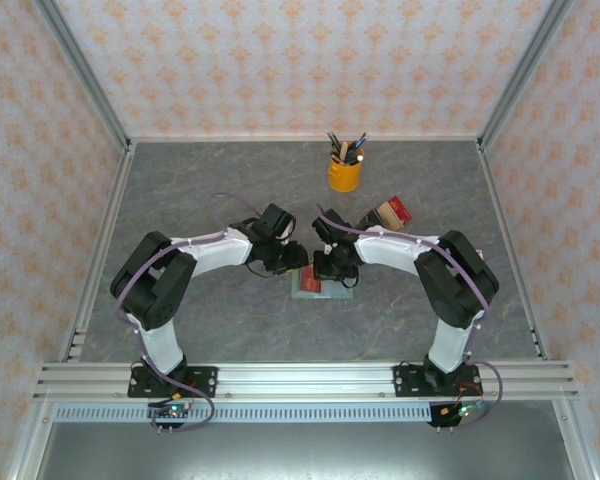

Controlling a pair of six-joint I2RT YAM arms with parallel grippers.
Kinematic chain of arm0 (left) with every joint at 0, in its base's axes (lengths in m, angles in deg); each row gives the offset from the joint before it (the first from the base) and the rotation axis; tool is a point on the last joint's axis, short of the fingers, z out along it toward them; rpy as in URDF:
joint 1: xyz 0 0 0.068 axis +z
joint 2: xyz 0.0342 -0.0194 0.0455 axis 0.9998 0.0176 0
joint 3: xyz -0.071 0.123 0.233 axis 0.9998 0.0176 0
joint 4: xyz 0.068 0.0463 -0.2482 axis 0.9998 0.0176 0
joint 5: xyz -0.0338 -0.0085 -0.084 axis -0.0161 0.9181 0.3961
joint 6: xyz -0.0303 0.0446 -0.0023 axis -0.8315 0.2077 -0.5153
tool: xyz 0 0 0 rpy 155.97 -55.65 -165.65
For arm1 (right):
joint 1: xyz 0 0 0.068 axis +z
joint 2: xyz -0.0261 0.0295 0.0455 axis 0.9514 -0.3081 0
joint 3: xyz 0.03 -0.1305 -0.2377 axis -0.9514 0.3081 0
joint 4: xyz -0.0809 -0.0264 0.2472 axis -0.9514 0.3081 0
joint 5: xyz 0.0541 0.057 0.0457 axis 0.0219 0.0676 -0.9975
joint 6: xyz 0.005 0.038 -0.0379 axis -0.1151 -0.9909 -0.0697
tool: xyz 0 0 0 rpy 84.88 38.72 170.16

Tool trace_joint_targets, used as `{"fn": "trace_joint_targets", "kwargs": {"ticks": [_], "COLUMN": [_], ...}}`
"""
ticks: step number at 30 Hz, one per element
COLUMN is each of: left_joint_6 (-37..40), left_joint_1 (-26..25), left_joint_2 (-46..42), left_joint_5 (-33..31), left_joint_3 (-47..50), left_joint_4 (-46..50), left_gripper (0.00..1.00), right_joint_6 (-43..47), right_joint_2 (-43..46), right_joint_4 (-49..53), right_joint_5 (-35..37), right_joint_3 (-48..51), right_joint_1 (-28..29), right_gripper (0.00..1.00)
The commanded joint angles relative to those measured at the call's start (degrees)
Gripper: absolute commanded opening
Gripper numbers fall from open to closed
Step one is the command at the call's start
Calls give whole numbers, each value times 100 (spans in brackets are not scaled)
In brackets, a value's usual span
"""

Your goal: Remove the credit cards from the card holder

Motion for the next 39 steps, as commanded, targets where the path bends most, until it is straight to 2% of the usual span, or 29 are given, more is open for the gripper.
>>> {"fn": "trace_joint_targets", "kwargs": {"ticks": [1, 11, 19, 29, 39], "left_joint_6": [53, 93, 79, 258, 232], "left_joint_1": [-53, -58, -78, -97, 36], "left_joint_2": [66, 292, 541, 609, 349], "left_joint_5": [46, -55, 110, 978, 1450], "left_joint_3": [-215, -336, -393, -397, -62], "left_joint_4": [38, 223, 335, 183, -547], "left_gripper": [32, 32, 32, 31, 14], "right_joint_6": [-51, -51, -47, 11, 115], "right_joint_2": [-718, -735, -736, -630, -71], "right_joint_4": [60, 51, 35, -527, -1338], "right_joint_5": [517, 508, 493, -162, -1215], "right_joint_3": [491, 494, 500, 777, 1221], "right_joint_1": [-18, -24, -34, -210, -659], "right_gripper": [22, 22, 22, 24, 29]}}
